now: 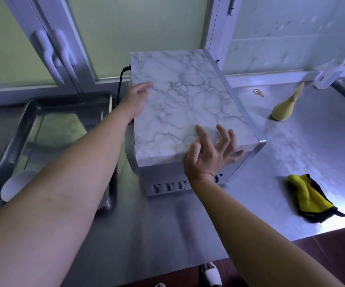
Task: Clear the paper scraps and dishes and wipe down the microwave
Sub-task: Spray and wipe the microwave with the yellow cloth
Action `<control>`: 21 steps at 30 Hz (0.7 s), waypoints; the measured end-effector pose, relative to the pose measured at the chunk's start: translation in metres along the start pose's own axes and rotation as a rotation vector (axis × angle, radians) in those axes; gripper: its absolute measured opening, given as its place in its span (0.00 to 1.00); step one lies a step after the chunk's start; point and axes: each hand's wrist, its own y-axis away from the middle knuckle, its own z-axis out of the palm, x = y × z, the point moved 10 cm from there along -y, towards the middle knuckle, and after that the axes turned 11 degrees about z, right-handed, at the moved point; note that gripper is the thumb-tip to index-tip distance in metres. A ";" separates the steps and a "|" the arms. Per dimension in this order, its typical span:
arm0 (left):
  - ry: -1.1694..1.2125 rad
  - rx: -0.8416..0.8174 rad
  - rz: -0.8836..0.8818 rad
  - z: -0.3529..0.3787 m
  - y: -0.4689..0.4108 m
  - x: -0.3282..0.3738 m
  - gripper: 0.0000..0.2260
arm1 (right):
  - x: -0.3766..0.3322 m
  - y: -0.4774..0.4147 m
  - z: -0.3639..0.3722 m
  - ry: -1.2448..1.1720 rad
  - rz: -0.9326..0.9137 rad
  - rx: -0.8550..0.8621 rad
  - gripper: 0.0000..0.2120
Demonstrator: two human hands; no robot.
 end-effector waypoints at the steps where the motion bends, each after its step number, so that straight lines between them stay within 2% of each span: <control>1: -0.148 0.004 0.005 -0.002 -0.001 0.003 0.17 | 0.000 -0.001 0.000 0.022 -0.015 -0.030 0.21; 4: -0.757 -0.048 -0.045 -0.002 0.010 0.025 0.20 | 0.003 0.000 0.003 0.086 -0.009 -0.192 0.23; 5: -0.850 -0.084 -0.048 0.006 0.016 0.034 0.20 | 0.005 0.001 0.005 0.103 0.001 -0.258 0.24; 9: -0.854 -0.302 -0.027 0.072 0.068 0.059 0.27 | 0.013 0.011 -0.005 0.132 -0.099 -0.443 0.23; 12: -0.895 -0.349 0.036 0.108 0.107 0.082 0.28 | 0.048 0.033 -0.043 0.009 -0.184 -0.505 0.24; 14: -0.928 -0.339 0.076 0.122 0.126 0.093 0.28 | 0.108 0.037 -0.066 0.016 -0.057 -0.534 0.22; 18: -0.951 -0.246 0.125 0.134 0.154 0.110 0.25 | 0.238 -0.006 -0.098 0.245 0.284 -0.549 0.19; 21: -0.932 -0.170 0.133 0.137 0.162 0.117 0.23 | 0.302 -0.064 -0.119 0.408 0.412 -0.514 0.19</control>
